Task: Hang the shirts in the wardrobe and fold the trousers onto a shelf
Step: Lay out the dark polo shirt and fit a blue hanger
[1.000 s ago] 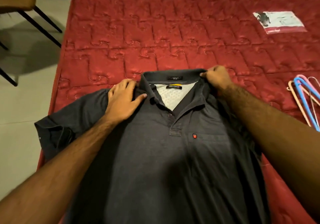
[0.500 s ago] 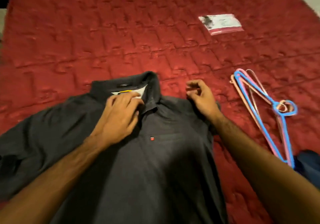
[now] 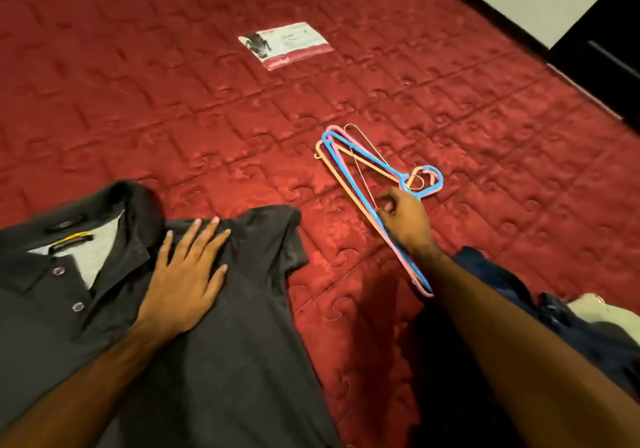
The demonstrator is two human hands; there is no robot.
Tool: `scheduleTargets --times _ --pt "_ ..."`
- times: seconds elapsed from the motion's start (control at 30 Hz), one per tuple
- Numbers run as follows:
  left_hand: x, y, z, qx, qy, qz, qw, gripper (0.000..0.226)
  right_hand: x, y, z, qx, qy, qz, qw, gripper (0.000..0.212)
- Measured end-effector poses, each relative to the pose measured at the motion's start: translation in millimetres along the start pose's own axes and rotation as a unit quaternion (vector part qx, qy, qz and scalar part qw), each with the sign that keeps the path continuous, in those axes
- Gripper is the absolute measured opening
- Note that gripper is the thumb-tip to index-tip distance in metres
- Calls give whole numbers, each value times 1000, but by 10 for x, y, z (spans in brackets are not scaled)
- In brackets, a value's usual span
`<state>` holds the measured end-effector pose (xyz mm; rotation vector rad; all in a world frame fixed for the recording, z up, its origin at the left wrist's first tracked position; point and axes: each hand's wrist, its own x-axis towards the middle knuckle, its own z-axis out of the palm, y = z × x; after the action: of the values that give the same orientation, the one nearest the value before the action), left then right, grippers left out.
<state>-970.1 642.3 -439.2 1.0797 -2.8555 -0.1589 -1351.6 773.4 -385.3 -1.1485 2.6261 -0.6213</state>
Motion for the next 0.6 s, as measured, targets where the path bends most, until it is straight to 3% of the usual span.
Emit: scheduleTargets --times 0.13,0.27,0.33,0.47,0.53,0.6 --pt "0 12 41 2 4 3 1000 62 59 -143 -17 -23 -6 27 999 5" --pt "18 6 43 1 12 0 1000 62 196 -126 -193 62 -13 60 996 13" --pt "14 4 47 3 14 1 1000 62 114 -180 -223 50 -64 18 997 14" --pt "19 20 48 -5 21 0 1000 63 -324 -263 -52 -152 -81 -161 972 37" --pt "38 23 54 -8 25 1 1000 63 -410 -295 9 -171 -44 -172 969 24" --pt "39 8 77 -10 19 3 1000 63 -407 -322 14 -139 -5 -123 983 16"
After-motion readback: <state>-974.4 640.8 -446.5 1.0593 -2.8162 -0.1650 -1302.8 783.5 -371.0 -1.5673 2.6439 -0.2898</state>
